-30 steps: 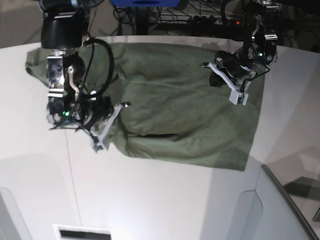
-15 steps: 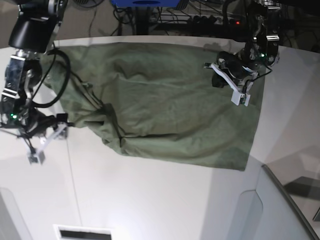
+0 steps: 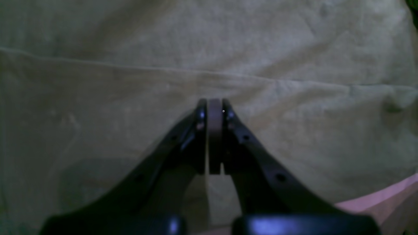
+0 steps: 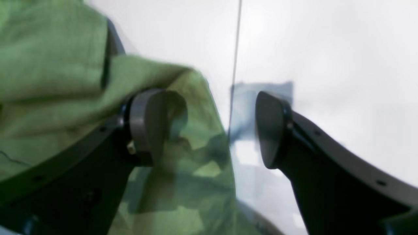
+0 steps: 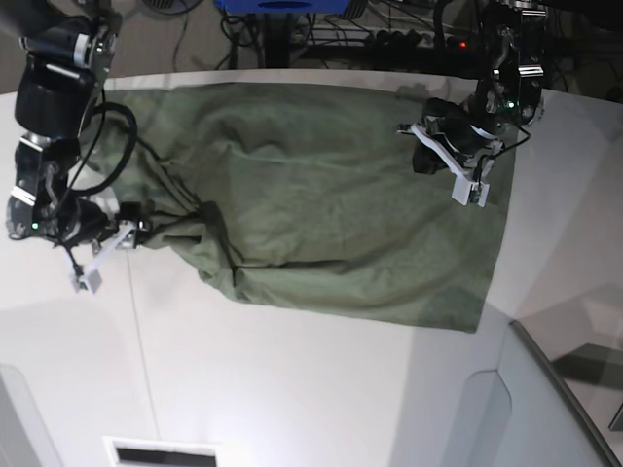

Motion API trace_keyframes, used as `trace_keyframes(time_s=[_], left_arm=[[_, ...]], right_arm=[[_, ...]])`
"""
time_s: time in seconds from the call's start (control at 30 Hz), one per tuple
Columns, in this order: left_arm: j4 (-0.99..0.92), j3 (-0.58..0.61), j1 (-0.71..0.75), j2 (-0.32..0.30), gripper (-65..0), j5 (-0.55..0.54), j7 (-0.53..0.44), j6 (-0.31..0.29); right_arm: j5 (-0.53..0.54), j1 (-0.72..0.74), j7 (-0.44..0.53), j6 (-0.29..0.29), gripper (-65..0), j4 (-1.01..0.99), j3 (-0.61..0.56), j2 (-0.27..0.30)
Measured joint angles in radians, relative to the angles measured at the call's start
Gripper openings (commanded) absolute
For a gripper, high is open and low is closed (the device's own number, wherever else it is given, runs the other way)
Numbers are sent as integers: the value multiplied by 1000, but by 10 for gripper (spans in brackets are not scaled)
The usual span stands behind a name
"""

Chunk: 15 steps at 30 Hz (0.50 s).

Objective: Layout the t-shirt on the table in an organized manner, then fold the t-shirt properly
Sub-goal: 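Lower the left gripper to the shirt's other corner and grasp it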

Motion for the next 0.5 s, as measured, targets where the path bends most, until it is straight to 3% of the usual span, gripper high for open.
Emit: trace_keyframes(time_s=[0.17,0.33,0.5], left_arm=[[2,0,13,-6,-650,0,-6,0],[2,-31,16,-2,-650,-4,-5,-5],[3,-114,17,-11,-650,0,-3,4]], right_arm=[[5,28,41,3,-270,-60,0,4],[8,30,36,0,-414,-69,0,2],[11,27,7,0,-401,-63,0,3]])
